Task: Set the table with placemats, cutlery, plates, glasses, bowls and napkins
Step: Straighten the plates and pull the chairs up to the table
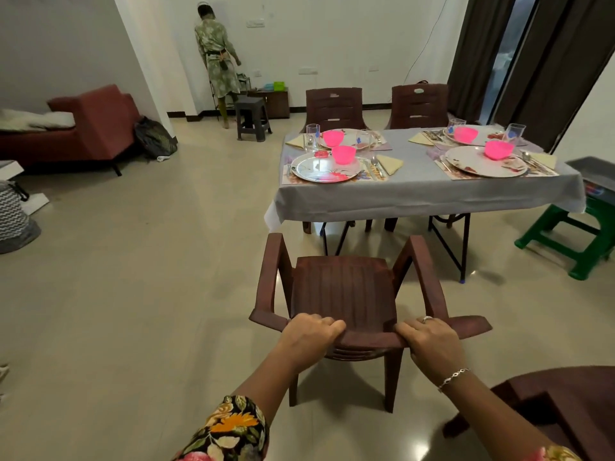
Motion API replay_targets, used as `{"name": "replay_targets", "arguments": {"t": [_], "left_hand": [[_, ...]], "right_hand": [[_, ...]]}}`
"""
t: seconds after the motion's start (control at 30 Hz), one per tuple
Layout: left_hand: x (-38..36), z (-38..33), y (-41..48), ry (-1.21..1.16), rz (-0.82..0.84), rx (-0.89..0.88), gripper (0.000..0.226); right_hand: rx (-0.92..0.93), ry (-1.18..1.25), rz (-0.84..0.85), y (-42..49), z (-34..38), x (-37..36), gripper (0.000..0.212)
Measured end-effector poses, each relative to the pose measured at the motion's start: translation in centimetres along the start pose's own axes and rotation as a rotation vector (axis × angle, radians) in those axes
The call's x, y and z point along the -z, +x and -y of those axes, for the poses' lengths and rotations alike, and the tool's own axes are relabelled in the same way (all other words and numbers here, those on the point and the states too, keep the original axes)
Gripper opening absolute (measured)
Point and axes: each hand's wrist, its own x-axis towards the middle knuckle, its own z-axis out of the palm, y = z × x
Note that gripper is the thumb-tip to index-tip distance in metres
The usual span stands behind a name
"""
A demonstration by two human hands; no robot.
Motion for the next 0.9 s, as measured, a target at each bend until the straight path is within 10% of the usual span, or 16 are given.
{"name": "replay_targets", "arguments": {"t": [0.9], "left_hand": [[-0.3,5.7,12.8,0.024,-0.015,0.08,0.025]], "right_hand": [[0.093,0.012,-0.009,10.6,-9.3,-5.2,0.037]]}}
